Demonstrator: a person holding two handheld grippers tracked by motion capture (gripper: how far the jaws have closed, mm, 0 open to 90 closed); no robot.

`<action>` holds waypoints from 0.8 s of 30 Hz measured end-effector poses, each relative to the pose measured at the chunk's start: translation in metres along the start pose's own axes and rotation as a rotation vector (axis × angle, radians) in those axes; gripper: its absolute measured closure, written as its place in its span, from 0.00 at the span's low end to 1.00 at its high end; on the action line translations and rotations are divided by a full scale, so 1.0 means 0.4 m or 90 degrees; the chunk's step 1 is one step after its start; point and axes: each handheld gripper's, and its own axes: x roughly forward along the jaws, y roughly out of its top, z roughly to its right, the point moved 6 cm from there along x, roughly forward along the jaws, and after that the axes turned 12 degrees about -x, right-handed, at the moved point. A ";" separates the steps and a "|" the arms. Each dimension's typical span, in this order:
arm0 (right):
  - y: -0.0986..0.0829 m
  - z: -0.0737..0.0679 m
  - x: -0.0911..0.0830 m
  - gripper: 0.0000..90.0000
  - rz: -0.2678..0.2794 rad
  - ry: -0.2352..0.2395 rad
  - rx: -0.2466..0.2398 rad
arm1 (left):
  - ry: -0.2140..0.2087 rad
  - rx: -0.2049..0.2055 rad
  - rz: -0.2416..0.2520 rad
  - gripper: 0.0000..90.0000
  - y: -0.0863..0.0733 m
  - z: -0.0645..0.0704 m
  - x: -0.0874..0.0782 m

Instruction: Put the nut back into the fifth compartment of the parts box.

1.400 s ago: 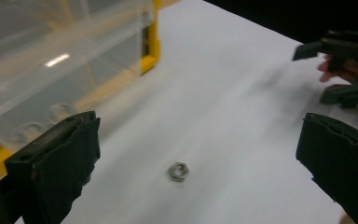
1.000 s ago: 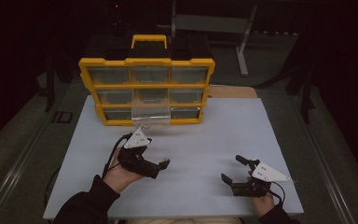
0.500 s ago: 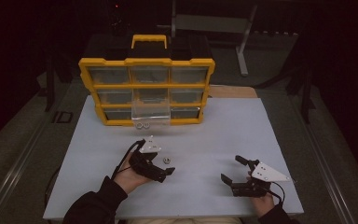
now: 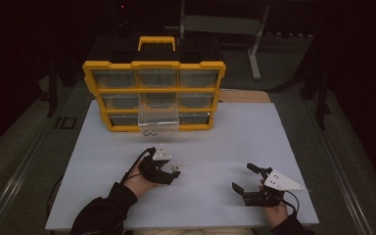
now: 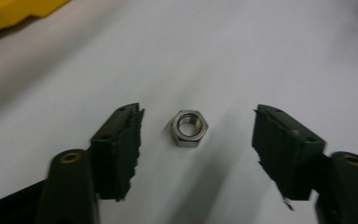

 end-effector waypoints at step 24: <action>0.000 0.000 0.000 0.11 0.000 0.001 0.000 | 0.000 0.032 -0.016 0.74 0.002 -0.008 0.048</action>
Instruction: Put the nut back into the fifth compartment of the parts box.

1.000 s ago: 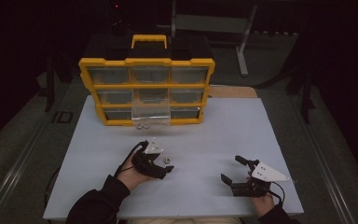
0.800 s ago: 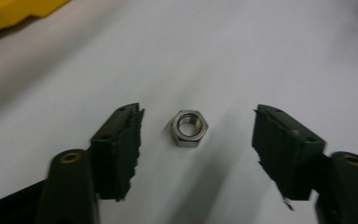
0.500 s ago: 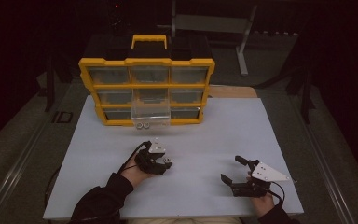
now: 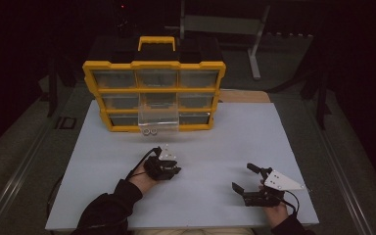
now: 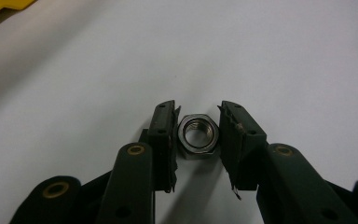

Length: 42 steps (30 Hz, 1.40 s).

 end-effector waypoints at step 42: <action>0.003 0.000 -0.001 0.11 0.004 -0.005 -0.005 | -0.034 0.019 0.064 0.75 0.105 0.052 -0.256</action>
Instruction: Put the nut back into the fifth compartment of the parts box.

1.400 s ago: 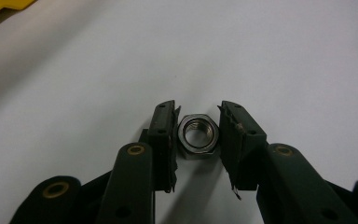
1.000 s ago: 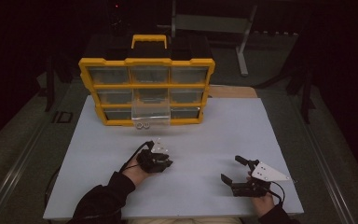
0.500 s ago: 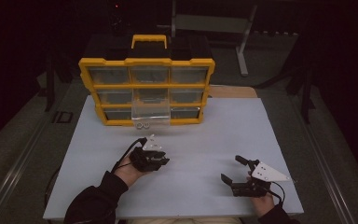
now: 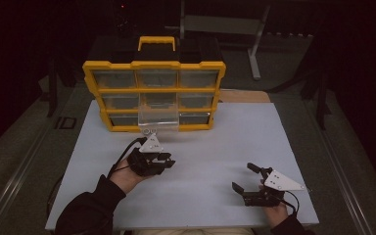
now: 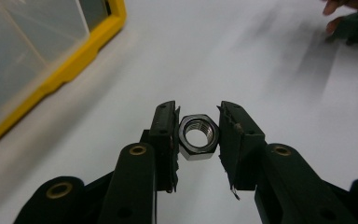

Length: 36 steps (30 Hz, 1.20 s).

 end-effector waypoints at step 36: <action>-0.001 0.000 0.002 0.11 0.000 0.000 -0.001 | 0.075 -0.026 0.160 0.75 0.255 -0.099 -0.216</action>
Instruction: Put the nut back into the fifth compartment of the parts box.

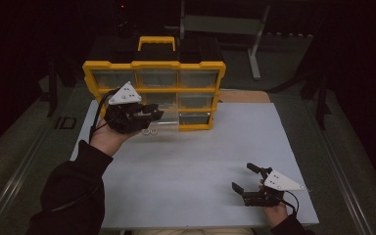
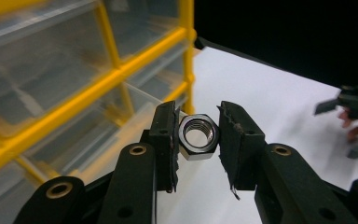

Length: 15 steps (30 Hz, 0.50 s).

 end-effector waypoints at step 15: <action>0.000 0.000 0.000 0.11 -0.001 0.002 0.002 | 0.119 -0.052 0.033 0.75 -0.002 -0.094 0.023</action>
